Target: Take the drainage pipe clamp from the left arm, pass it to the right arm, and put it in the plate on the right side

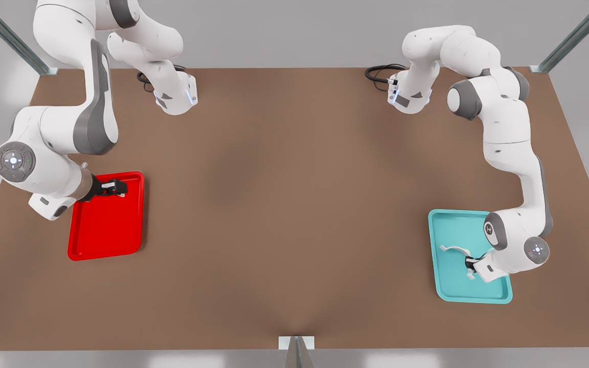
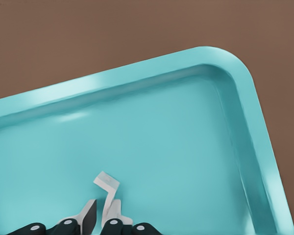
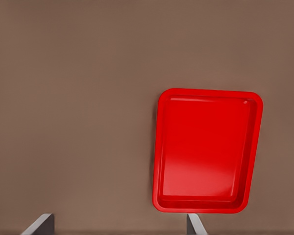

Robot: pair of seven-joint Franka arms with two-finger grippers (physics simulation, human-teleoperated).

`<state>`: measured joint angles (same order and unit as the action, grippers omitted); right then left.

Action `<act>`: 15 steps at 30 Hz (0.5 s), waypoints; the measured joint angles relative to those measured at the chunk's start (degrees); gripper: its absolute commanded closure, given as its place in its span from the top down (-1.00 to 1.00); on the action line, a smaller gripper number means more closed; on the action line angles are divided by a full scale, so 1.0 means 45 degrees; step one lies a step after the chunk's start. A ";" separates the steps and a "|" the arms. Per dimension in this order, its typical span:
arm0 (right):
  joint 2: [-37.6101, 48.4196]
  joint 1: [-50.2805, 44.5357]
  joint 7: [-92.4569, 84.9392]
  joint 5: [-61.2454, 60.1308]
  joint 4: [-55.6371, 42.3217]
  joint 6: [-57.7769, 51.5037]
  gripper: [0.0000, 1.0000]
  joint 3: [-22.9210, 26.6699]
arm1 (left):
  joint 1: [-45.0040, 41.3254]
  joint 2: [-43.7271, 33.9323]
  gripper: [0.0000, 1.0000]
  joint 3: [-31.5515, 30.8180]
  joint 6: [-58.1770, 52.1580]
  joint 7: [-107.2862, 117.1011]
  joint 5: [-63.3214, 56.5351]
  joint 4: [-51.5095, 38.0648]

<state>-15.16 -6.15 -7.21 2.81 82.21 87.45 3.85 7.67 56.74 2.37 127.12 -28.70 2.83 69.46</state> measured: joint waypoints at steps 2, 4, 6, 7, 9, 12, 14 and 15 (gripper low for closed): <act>-0.0003 0.0000 -0.0002 -0.0001 0.0002 -0.0004 1.00 0.0000 | -0.0038 0.0005 -0.34 0.0000 0.0008 -0.0042 -0.0001 0.0001; -0.0059 0.0001 -0.0002 0.0003 -0.0009 -0.0001 1.00 0.0000 | -0.0060 0.0017 -0.35 0.0000 0.0009 -0.0073 -0.0002 0.0009; -0.0091 0.0000 -0.0004 0.0005 -0.0018 0.0001 1.00 0.0000 | -0.0081 0.0012 -0.44 0.0000 0.0005 -0.0091 -0.0004 0.0017; -0.0106 0.0000 -0.0004 0.0005 -0.0020 0.0002 1.00 0.0000 | -0.0091 0.0018 -0.45 0.0000 0.0007 -0.0097 -0.0004 0.0019; -0.0117 0.0000 -0.0006 0.0006 -0.0021 0.0003 1.00 0.0000 | -0.0093 0.0048 -0.45 0.0000 0.0016 -0.0103 -0.0005 0.0020; -0.0121 0.0000 -0.0007 0.0007 -0.0021 0.0005 1.00 0.0000 | -0.0101 0.0087 -0.45 0.0000 0.0029 -0.0109 -0.0005 0.0020; -0.0121 0.0000 -0.0008 0.0007 -0.0021 0.0005 1.00 0.0000 | -0.0098 0.0093 -0.57 0.0000 0.0040 -0.0099 -0.0018 0.0021; -0.0121 0.0000 -0.0009 0.0007 -0.0021 0.0005 1.00 0.0000 | -0.0100 0.0088 -0.57 0.0001 0.0047 -0.0082 -0.0030 0.0021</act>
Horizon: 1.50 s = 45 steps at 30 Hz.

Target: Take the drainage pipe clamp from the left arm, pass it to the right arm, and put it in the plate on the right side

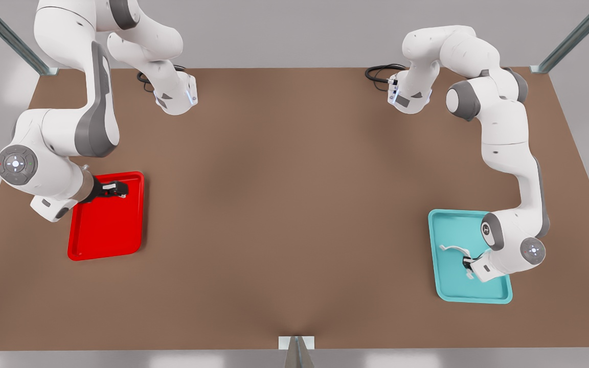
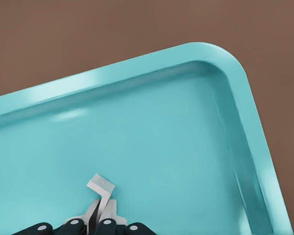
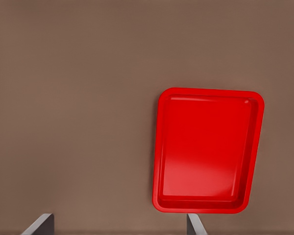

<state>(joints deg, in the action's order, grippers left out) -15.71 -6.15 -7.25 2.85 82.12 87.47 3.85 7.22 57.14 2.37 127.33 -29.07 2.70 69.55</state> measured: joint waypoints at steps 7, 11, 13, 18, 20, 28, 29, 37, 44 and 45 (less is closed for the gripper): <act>0.0000 0.0000 -0.0002 0.0000 0.0000 -0.0012 1.00 0.0000 | -0.0133 -0.0287 -0.57 0.0038 -0.0333 0.0200 -0.0015 0.0000; 0.0011 0.0000 -0.0003 0.0000 0.0008 -0.0028 1.00 0.0000 | -0.0113 -0.0607 -0.57 0.0153 -0.0871 0.0290 -0.0016 -0.0181; 0.0003 -0.0060 -0.0003 0.0000 0.0016 -0.0044 1.00 -0.0014 | -0.0100 -0.0675 -0.57 0.0190 -0.1384 0.0371 -0.0011 -0.0737; -0.0029 -0.0122 -0.0005 0.0000 0.0019 -0.0053 1.00 -0.0019 | -0.0994 -0.1126 -0.57 -0.0312 -0.3630 0.1383 0.0017 -0.2068; -0.0051 -0.0171 -0.0005 0.0000 0.0017 -0.0045 1.00 -0.0019 | -0.1892 -0.1348 -0.57 -0.0455 -0.4419 0.2111 -0.0006 -0.2151; -0.1084 -0.1559 -0.0005 -0.0224 -0.0519 -0.0019 1.00 -0.0040 | -0.4954 -0.1708 -0.57 -0.1610 -0.5996 0.5840 0.0000 -0.2208; -0.1691 -0.2307 -0.0001 -0.0343 -0.1011 -0.0009 1.00 -0.0046 | -0.5274 -0.1705 -0.57 -0.1848 -0.6082 0.6368 0.0002 -0.2233; -0.3735 -0.5332 -0.0308 -0.1449 -0.1910 0.1999 1.00 -0.0778 | -0.6843 -0.1629 -0.57 -0.3823 -0.6404 1.0977 0.0048 -0.2933; -0.2188 -0.5429 -0.1721 -0.1985 0.0135 0.4191 1.00 -0.0924 | -0.7369 -0.1325 -0.57 -0.3989 -0.5807 1.4493 0.0022 -0.2967; -0.2217 -0.5403 -0.2205 -0.2142 0.0257 0.4366 1.00 -0.0936 | -0.7480 -0.1262 -0.57 -0.3975 -0.5715 1.4903 0.0016 -0.2968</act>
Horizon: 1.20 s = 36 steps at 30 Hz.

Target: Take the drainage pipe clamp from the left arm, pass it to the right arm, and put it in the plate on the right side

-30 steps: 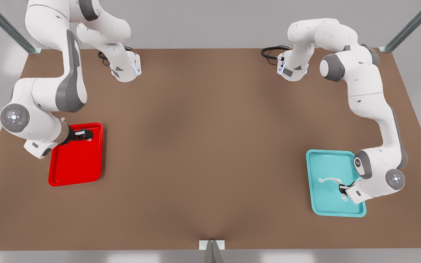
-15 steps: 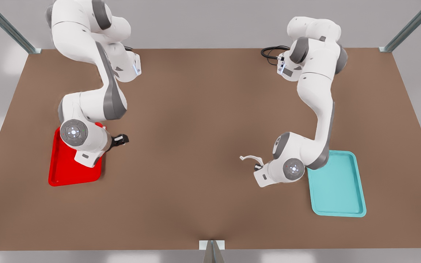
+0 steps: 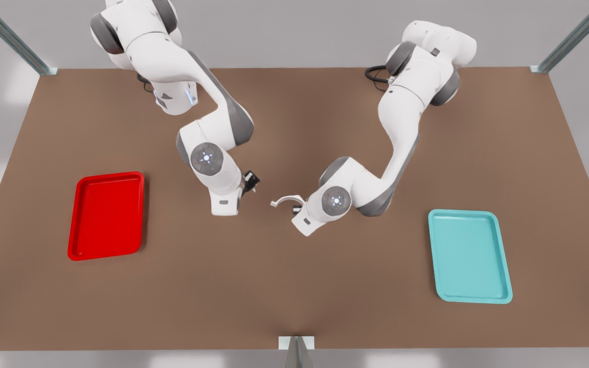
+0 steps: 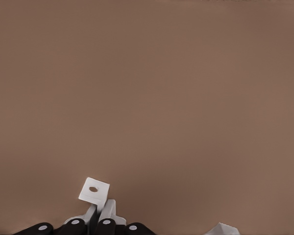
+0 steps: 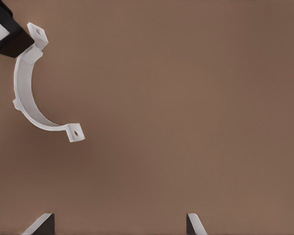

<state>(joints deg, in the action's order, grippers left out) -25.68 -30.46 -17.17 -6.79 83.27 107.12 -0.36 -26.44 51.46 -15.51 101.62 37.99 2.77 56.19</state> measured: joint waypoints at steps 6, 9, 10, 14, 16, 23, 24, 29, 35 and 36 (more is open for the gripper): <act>-0.0617 -0.0342 -0.3150 -0.0353 0.0095 0.1349 1.00 -0.0135 | -0.0213 0.0126 -0.57 0.0014 0.0419 0.2092 -0.0004 -0.0001; -0.0667 -0.0368 -0.4876 -0.0408 0.0118 0.2142 1.00 -0.0185 | -0.0210 0.0121 -0.57 0.0017 0.0498 0.2911 0.0014 -0.0001; -0.0689 -0.0369 -0.5438 -0.0419 0.0148 0.2386 1.00 -0.0243 | -0.0204 0.0115 -0.57 0.0016 0.0504 0.3154 0.0017 -0.0001; -0.0697 -0.0355 -0.7483 -0.0472 0.0681 0.3362 1.00 -0.0635 | -0.0200 0.0112 -0.57 0.0014 0.0527 0.4003 0.0036 -0.0001; -0.0706 -0.0362 -0.8358 -0.0495 0.0987 0.3785 1.00 -0.0699 | -0.0199 0.0103 -0.57 0.0014 0.0530 0.4363 0.0042 -0.0001; -0.1515 -0.0381 -1.0754 -0.0488 0.1044 0.5206 1.00 -0.0720 | -0.0180 0.0113 -0.57 0.0008 0.0556 0.5342 0.0072 -0.0001; -0.1572 -0.0397 -1.1025 -0.0485 0.0991 0.5331 1.00 -0.0720 | -0.0186 0.0121 -0.57 0.0002 0.0591 0.5457 0.0077 -0.0001; -0.2015 -0.0543 -1.2171 -0.0450 0.0800 0.5840 1.00 -0.0718 | -0.0180 0.0129 -0.57 -0.0005 0.0675 0.5941 0.0089 -0.0001; -0.2456 -0.0612 -1.3158 -0.0479 0.0838 0.6239 1.00 -0.0721 | -0.0179 0.0114 -0.57 0.0005 0.0703 0.6365 0.0096 -0.0001; -0.2565 -0.0631 -1.3292 -0.0478 0.0838 0.6321 1.00 -0.0720 | -0.0162 0.0104 -0.57 0.0009 0.0695 0.6423 0.0099 -0.0001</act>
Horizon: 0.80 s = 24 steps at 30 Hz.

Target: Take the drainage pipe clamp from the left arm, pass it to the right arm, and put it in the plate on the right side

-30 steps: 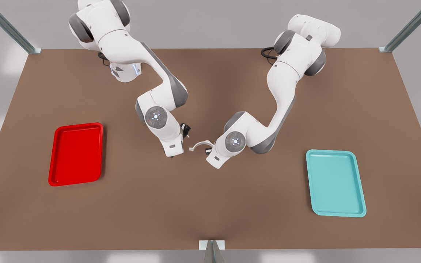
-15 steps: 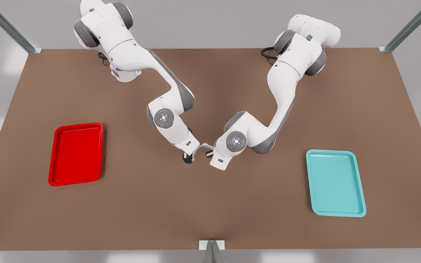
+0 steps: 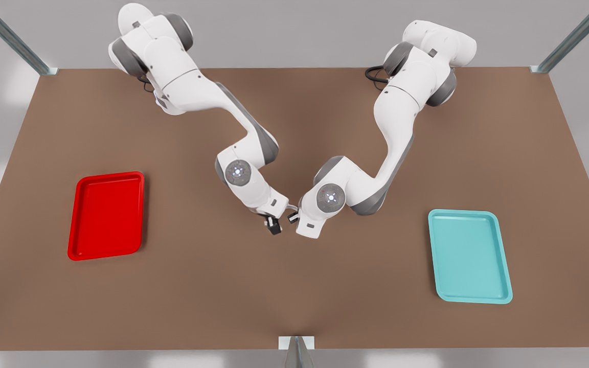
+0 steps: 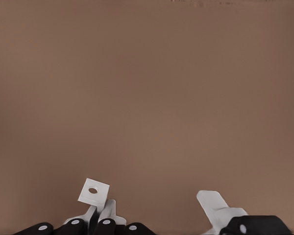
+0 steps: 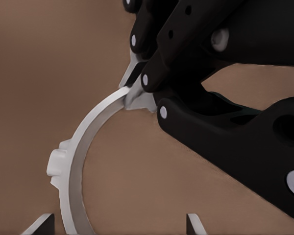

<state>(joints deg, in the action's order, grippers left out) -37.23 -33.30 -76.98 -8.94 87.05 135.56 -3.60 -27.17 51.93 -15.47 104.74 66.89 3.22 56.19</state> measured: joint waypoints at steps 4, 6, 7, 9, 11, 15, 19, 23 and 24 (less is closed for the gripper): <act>-0.0279 -0.0224 -0.0460 -0.0030 -0.0013 0.0354 1.00 -0.0001 | 0.0057 -0.0032 -0.57 0.0005 -0.0035 0.0200 0.0010 0.0000; -0.0350 -0.0313 -0.0632 -0.0038 -0.0018 0.0504 0.54 -0.0001 | 0.0060 -0.0026 -0.57 0.0005 -0.0034 0.0286 0.0009 0.0000; -0.0363 -0.0324 -0.0711 -0.0038 -0.0019 0.0562 -0.02 -0.0001 | 0.0060 -0.0020 -0.57 0.0005 -0.0028 0.0325 0.0010 0.0000; -0.0377 -0.0332 -0.0856 -0.0043 -0.0007 0.0648 -0.49 0.0000 | 0.0061 -0.0016 -0.57 0.0005 -0.0014 0.0397 0.0013 0.0000; -0.0390 -0.0327 -0.0985 -0.0048 -0.0002 0.0707 -0.57 0.0000 | 0.0072 -0.0008 0.84 0.0005 0.0021 0.0471 0.0020 0.0001; -0.0353 -0.0223 -0.1217 -0.0066 -0.0009 0.0712 -0.57 0.0000 | 0.0349 -0.0077 1.00 0.0012 0.0199 0.0594 0.0363 0.0007; -0.0320 -0.0109 -0.1398 -0.0071 -0.0020 0.0686 -0.57 0.0009 | 0.2461 -0.1066 1.00 -0.0480 -0.0927 0.0507 0.0709 -0.0085; 0.0186 0.1124 -0.1548 -0.0024 0.0233 0.0455 -0.57 0.0164 | 0.5515 -0.2223 1.00 -0.0720 -0.3581 -0.0482 -0.0211 -0.1031; 0.0568 0.1742 -0.1592 0.0008 0.0457 0.0281 -0.57 0.0189 | 0.5840 -0.2414 1.00 -0.0722 -0.4282 -0.0992 -0.0802 -0.1074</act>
<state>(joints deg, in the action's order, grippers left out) -34.67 -25.46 -84.14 -8.91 89.10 136.83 -2.75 -0.89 41.07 -18.72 85.47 62.43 -0.39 51.36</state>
